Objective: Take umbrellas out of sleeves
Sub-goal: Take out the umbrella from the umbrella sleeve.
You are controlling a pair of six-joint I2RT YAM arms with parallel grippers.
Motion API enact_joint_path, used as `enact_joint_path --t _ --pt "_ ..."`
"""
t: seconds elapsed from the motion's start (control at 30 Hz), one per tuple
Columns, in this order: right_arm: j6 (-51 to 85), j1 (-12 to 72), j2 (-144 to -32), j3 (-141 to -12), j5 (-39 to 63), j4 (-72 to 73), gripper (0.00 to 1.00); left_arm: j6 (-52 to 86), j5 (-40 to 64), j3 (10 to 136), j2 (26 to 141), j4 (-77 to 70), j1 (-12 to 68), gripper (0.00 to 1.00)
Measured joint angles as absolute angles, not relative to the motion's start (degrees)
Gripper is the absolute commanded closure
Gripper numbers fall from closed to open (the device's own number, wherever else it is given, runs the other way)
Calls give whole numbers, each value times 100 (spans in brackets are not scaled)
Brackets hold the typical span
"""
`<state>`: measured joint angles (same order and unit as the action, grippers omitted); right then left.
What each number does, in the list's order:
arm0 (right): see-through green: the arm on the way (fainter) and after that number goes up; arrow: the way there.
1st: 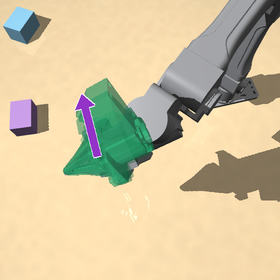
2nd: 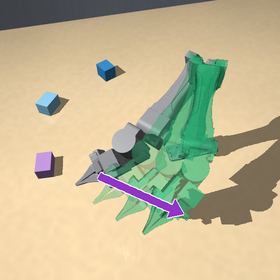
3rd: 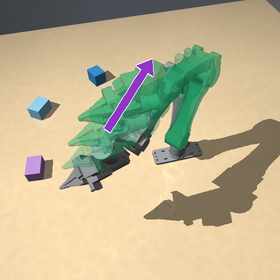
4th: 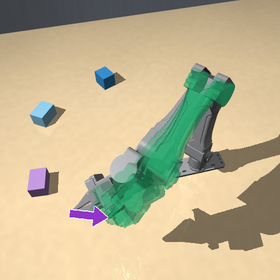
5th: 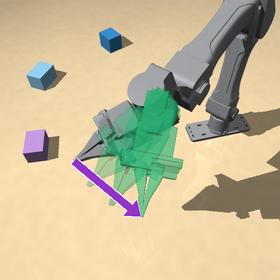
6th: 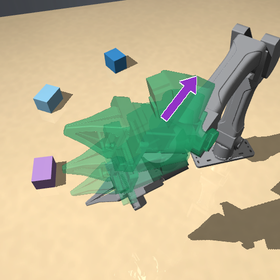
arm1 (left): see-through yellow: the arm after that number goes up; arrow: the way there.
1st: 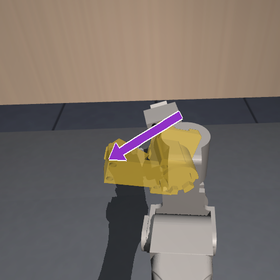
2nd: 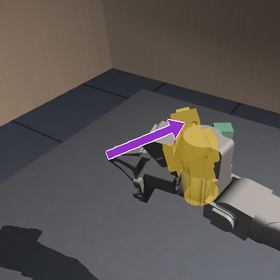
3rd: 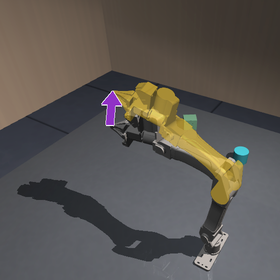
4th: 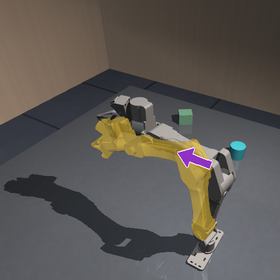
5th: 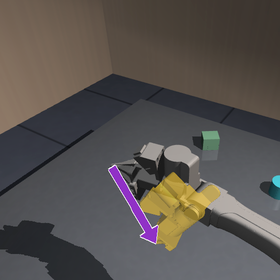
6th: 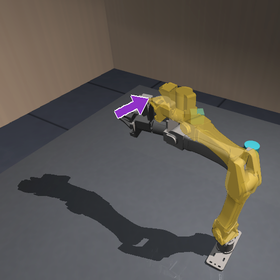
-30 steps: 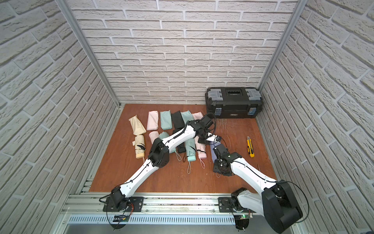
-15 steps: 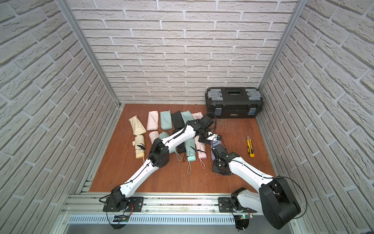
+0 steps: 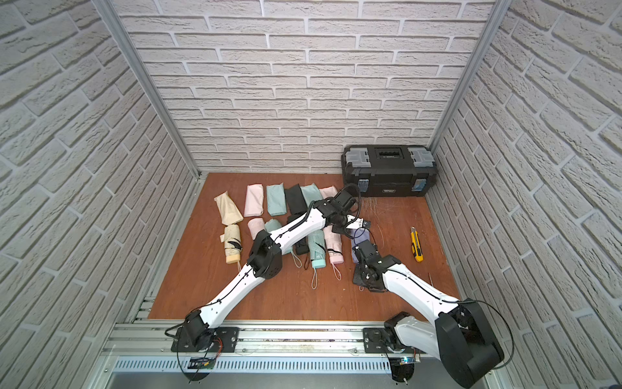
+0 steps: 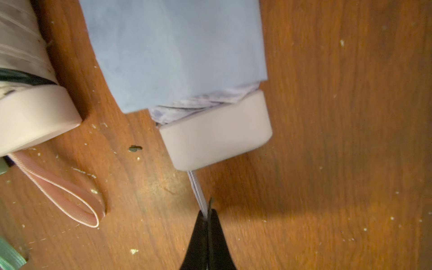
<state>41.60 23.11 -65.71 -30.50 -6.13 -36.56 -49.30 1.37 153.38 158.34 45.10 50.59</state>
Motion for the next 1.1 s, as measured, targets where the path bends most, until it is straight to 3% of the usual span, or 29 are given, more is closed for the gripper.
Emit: enact_joint_path --t 1.1 --pt "4187 2311 -6512 -2993 -617 -3701 97 -4683 -722 15530 16031 3548 4954 100"
